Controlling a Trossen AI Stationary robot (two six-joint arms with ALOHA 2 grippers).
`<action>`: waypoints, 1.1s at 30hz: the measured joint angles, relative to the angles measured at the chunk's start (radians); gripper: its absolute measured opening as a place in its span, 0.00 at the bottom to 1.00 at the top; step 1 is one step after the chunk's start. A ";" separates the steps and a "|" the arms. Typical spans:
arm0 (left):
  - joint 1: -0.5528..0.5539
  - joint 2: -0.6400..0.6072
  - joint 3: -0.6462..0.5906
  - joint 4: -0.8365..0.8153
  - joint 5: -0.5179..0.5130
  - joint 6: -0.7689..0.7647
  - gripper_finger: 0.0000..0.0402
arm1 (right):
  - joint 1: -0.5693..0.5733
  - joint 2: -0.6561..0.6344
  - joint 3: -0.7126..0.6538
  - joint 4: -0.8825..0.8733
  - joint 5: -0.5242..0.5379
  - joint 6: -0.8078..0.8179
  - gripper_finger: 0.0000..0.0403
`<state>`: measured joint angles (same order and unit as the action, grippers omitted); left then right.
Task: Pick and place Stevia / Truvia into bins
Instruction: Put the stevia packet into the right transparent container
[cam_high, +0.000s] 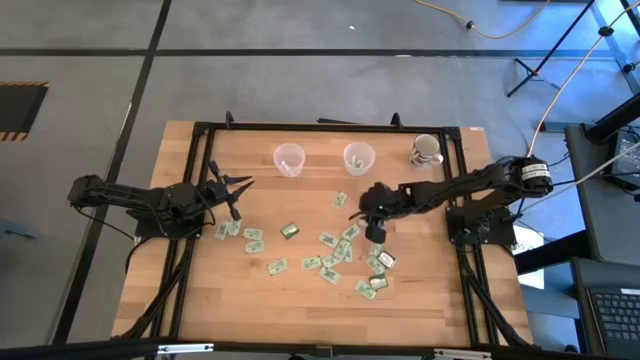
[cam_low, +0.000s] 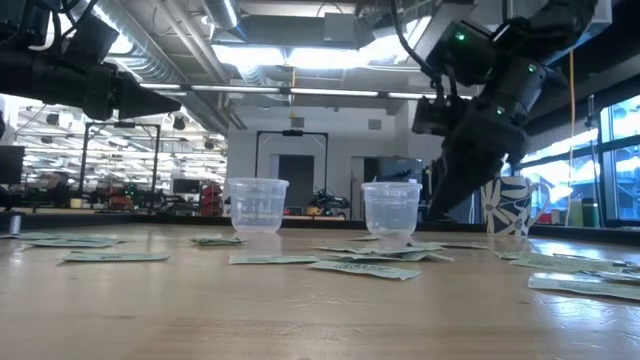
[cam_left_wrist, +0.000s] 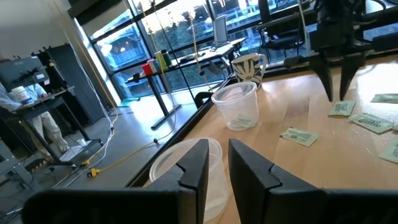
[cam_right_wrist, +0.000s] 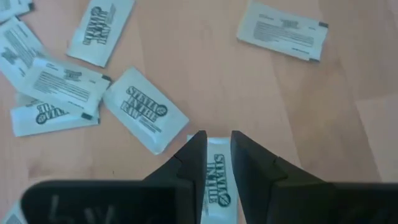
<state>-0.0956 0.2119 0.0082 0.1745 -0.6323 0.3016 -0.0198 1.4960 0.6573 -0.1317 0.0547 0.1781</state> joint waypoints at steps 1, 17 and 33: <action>0.000 0.000 0.000 0.000 0.000 0.000 0.14 | 0.000 0.000 -0.011 0.024 -0.001 -0.001 0.19; 0.000 0.000 0.000 0.000 0.000 0.000 0.14 | 0.000 0.000 -0.107 0.182 0.031 -0.026 0.19; 0.000 0.000 0.000 0.000 0.000 0.000 0.14 | 0.000 0.001 -0.109 0.176 0.031 -0.026 0.19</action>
<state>-0.0954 0.2119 0.0083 0.1746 -0.6323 0.3016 -0.0200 1.4967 0.5488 0.0443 0.0860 0.1524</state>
